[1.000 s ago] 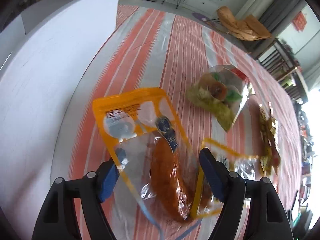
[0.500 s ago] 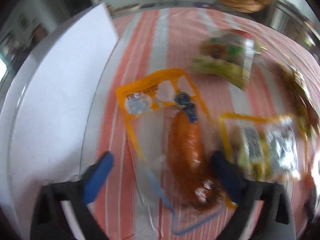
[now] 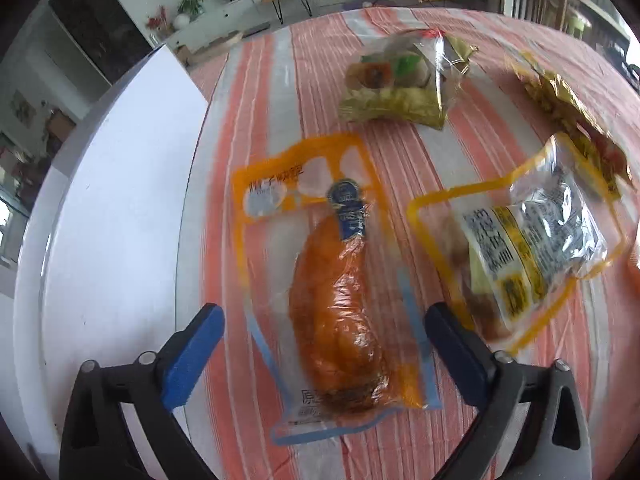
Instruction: Organize snacks
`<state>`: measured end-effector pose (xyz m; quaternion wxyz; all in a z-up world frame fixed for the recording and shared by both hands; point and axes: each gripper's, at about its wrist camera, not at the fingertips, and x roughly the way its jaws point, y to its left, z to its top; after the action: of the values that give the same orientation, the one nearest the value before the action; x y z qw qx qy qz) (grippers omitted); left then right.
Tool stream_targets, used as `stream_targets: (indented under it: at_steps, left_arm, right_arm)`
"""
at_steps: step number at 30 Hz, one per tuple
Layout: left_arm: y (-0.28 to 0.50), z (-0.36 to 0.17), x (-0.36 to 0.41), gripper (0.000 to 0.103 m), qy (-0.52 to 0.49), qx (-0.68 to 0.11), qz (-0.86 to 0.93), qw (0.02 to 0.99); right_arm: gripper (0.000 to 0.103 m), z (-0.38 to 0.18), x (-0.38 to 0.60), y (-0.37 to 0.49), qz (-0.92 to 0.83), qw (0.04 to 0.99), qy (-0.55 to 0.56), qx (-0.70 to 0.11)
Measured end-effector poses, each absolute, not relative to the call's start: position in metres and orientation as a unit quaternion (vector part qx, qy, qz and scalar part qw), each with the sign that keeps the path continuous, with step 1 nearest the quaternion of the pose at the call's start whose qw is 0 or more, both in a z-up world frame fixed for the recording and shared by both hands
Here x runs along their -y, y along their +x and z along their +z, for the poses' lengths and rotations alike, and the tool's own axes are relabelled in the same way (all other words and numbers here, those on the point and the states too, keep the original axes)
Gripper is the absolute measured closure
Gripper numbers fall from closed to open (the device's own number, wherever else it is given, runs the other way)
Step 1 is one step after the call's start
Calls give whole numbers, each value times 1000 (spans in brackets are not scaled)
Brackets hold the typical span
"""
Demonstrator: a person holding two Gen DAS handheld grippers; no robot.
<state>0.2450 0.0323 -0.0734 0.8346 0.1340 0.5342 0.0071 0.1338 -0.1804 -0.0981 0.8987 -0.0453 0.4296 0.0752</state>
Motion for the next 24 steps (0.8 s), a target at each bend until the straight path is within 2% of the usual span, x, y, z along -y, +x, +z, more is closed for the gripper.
stream_targets:
  at_steps: [2,3,4,6,8,11,16,20,24]
  left_arm:
    - [244,-76,-37,3,110,-535,5,838]
    - [243,-76,-43,11,77,-539,-8,838]
    - [242,-76,-49,26,44,-543,-23,838]
    - [240,-76,-56,32,17,-546,-31,837]
    - [230,-72,-57,52,11,-529,-40,847]
    - [214,-63,-66,67,-51,-521,-55,850]
    - [178,-62,-64,70,-64,-507,-90,855]
    - [155,-57,-70,71,-105,-484,-118,861]
    - [150,-58,-78,72,-136,-474,-132,860]
  right_arm:
    - [0,-98,180,134,75,899,-45,-430]
    - [0,-98,180,134,75,899,-45,-430]
    - [0,-98,180,134,76,899,-45,-430]
    - [0,-98,180,134,76,899,-46,-429]
    - [0,-98,181,134,76,899,-46,-429]
    - [0,-98,181,134,78,899,-45,-429]
    - [1,-96,187,129,99,894,-27,-435]
    - [1,-84,204,137,110,876,48,-468]
    - [1,-73,188,153,105,860,13,-500]
